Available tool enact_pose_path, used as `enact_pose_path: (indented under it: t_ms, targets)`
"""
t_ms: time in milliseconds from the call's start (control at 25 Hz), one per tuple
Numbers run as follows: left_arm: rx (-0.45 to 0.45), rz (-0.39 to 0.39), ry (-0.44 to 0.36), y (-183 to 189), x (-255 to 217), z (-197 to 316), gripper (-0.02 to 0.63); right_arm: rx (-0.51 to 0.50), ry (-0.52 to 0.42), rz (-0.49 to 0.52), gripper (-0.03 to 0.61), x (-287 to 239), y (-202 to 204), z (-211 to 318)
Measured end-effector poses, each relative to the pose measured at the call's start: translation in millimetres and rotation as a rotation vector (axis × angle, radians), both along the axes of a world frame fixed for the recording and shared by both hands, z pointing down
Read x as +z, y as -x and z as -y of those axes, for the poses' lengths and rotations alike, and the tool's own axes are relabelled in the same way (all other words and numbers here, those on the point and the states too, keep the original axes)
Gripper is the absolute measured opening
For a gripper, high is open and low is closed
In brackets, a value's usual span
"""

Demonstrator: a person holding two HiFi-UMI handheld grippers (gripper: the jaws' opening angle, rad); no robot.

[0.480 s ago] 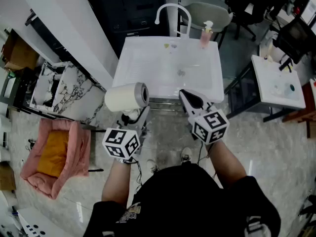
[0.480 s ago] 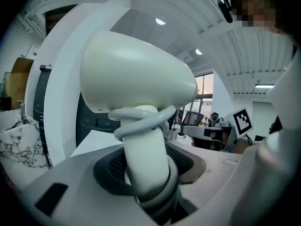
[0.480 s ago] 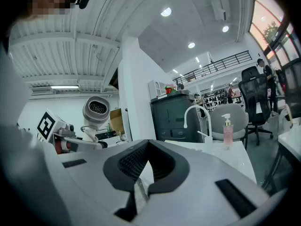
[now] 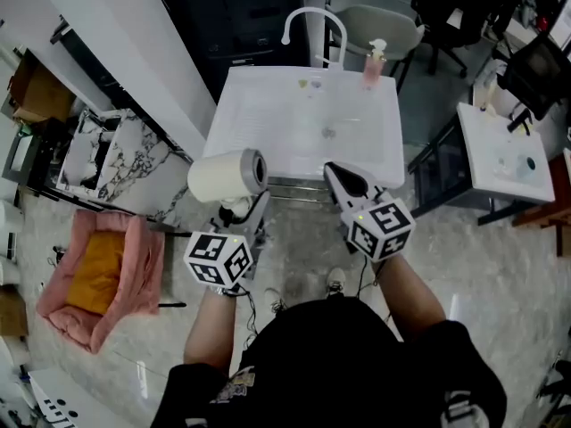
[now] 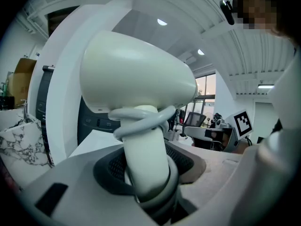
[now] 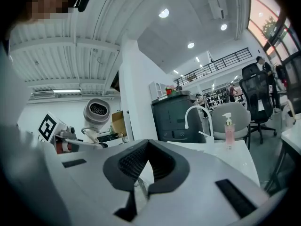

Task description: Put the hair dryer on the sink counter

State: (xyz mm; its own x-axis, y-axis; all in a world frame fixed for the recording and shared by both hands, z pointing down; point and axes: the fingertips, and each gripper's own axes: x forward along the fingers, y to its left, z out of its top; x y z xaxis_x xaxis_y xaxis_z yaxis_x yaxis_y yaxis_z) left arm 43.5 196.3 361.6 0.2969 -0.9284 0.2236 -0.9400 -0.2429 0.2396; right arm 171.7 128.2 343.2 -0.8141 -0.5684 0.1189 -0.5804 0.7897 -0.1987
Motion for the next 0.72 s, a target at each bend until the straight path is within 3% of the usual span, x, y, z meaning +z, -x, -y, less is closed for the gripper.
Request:
enact_pose_path:
  t_ms: [720]
  targets:
    - [-0.091, -0.007, 0.001, -62.8, -1.7, 47.2, 0.187, -0.073, 0.008, 0.040, -0.002, 4.7, -65.9, 60.7]
